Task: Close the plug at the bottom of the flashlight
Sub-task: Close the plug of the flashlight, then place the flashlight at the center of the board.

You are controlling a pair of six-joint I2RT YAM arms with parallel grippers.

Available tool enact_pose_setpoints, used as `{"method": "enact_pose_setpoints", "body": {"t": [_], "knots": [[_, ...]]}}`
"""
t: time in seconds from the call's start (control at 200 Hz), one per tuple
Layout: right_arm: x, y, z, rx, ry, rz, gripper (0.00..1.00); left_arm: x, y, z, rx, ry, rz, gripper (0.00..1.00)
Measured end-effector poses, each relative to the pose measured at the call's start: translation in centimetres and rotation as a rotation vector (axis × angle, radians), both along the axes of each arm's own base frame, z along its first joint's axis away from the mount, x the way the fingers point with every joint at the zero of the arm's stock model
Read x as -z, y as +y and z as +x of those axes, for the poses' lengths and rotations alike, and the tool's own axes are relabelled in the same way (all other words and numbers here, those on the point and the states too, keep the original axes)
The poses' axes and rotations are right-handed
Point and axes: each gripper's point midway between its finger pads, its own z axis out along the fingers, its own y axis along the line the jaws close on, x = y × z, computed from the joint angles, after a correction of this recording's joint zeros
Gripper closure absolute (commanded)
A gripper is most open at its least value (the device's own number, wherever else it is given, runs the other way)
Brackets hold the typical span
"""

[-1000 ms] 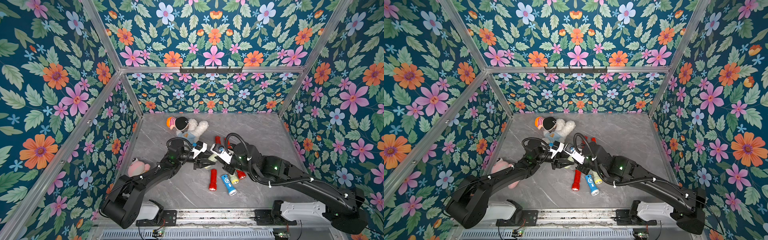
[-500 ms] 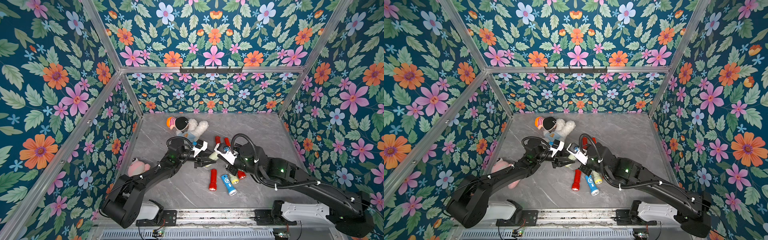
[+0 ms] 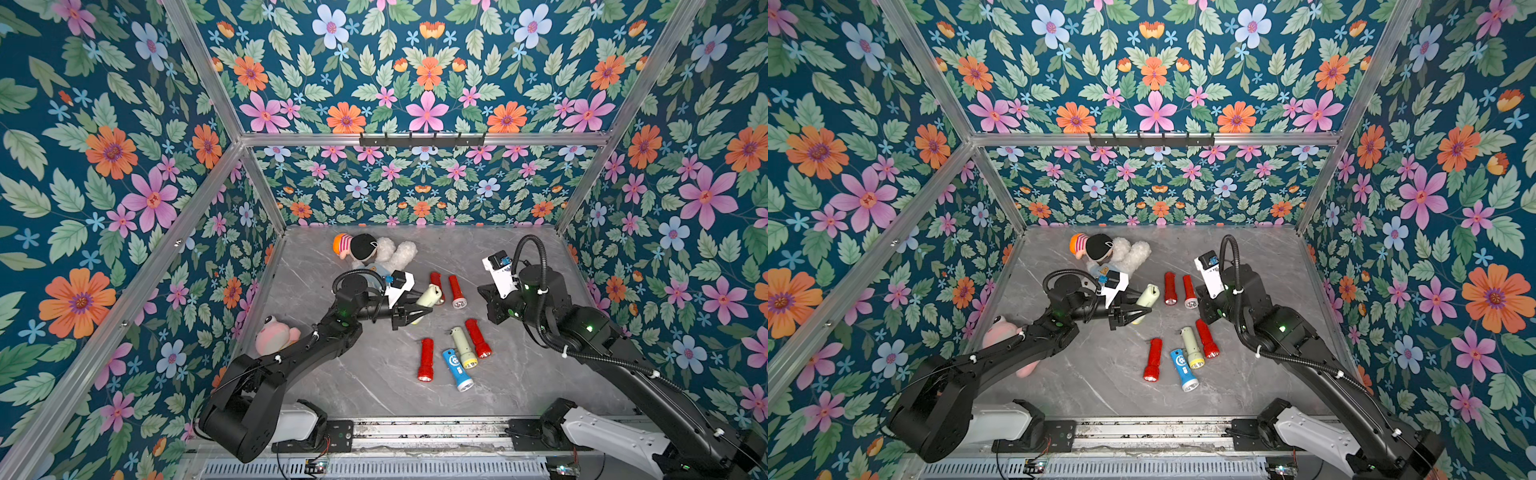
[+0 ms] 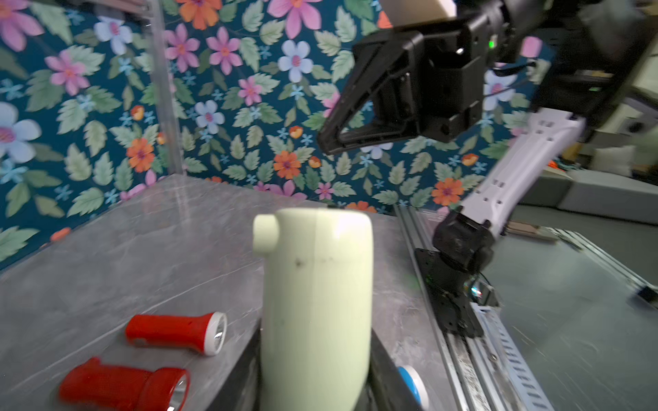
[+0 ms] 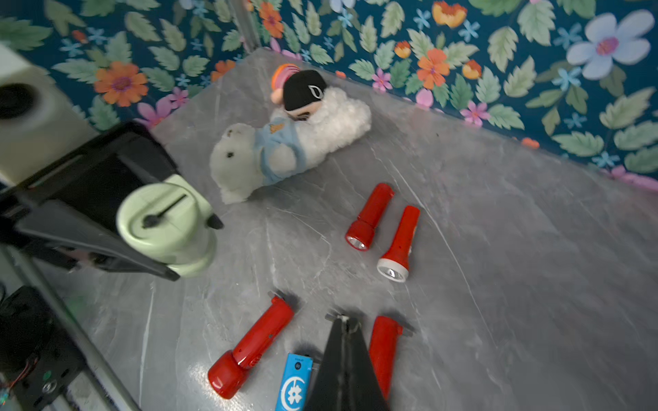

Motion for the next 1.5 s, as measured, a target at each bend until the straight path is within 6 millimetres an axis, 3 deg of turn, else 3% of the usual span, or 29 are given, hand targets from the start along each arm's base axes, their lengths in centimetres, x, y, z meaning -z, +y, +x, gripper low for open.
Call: {"method": "enact_pose_setpoints", "body": {"t": [0.115, 0.235, 0.385, 0.5, 0.68, 0.8, 1.155, 1.5], "knots": [[2.0, -1.8, 1.1, 0.094, 0.1, 0.041, 1.0, -0.4, 0.2, 3.4, -0.162, 0.093, 0.012, 1.0], [3.3, -2.3, 1.3, 0.129, 0.166, 0.064, 1.0, -0.7, 0.0, 7.1, -0.299, 0.202, 0.037, 1.0], [4.8, -2.6, 1.7, 0.152, 0.22, 0.067, 1.0, 1.5, -1.2, 10.9, -0.414, 0.366, 0.119, 1.0], [6.0, -3.3, 1.8, 0.178, 0.254, 0.078, 1.0, 3.7, -3.0, 11.3, -0.437, 0.451, 0.189, 1.0], [8.3, -7.3, 2.6, 0.335, 0.322, 0.152, 1.0, 5.4, -6.0, 12.1, -0.501, 0.531, 0.257, 1.0], [8.8, -7.6, 2.4, 0.351, 0.338, 0.173, 1.0, 6.9, -6.7, 12.7, -0.572, 0.573, 0.303, 1.0], [8.6, -8.1, 2.4, 0.394, 0.32, 0.202, 1.0, 11.0, -6.0, 14.6, -0.775, 0.713, 0.366, 1.0], [8.8, -8.1, 2.6, 0.411, 0.352, 0.203, 1.0, 15.0, -4.8, 14.8, -0.915, 0.807, 0.422, 1.0]]}}
